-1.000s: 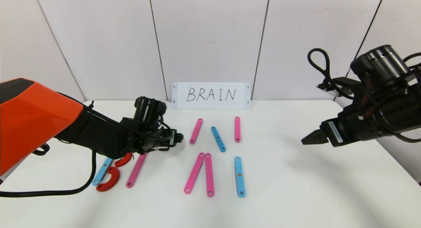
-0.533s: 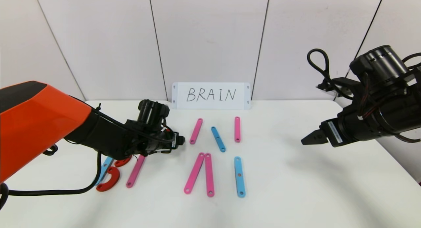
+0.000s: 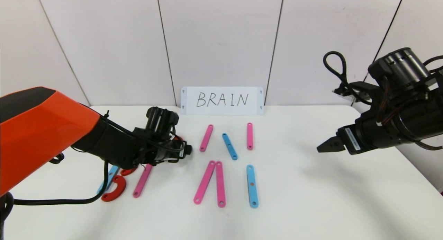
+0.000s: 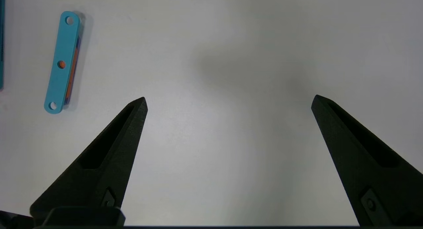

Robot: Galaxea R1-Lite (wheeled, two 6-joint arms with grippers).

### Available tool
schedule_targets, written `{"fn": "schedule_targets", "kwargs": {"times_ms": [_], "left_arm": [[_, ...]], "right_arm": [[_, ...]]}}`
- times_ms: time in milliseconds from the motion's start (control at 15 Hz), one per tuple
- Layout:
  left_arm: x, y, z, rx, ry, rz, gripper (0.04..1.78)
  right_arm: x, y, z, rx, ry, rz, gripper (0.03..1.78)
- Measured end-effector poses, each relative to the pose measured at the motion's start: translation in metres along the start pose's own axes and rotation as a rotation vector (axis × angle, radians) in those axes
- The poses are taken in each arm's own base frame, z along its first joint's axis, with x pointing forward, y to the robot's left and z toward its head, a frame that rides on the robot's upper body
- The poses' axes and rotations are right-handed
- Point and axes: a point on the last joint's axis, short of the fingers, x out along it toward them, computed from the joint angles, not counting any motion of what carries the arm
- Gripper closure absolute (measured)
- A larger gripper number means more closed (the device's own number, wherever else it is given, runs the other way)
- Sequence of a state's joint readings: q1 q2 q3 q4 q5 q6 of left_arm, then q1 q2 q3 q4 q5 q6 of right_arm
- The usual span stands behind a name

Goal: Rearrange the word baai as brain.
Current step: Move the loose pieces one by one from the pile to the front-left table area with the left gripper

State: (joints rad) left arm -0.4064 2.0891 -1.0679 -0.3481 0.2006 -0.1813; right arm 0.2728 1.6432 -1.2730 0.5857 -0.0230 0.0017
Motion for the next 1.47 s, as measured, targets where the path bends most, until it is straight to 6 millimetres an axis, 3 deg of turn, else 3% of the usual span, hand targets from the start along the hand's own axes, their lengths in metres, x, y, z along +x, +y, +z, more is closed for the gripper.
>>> {"fn": "schedule_targets", "kwargs": {"times_ms": [1467], "left_arm": [[0.0049, -0.0052, 0.0028, -0.006, -0.017, 0.023, 0.11]], "right_arm": [[0.0004, 0.0019, -0.0010, -0.008, 0.003, 0.006, 0.07]]}}
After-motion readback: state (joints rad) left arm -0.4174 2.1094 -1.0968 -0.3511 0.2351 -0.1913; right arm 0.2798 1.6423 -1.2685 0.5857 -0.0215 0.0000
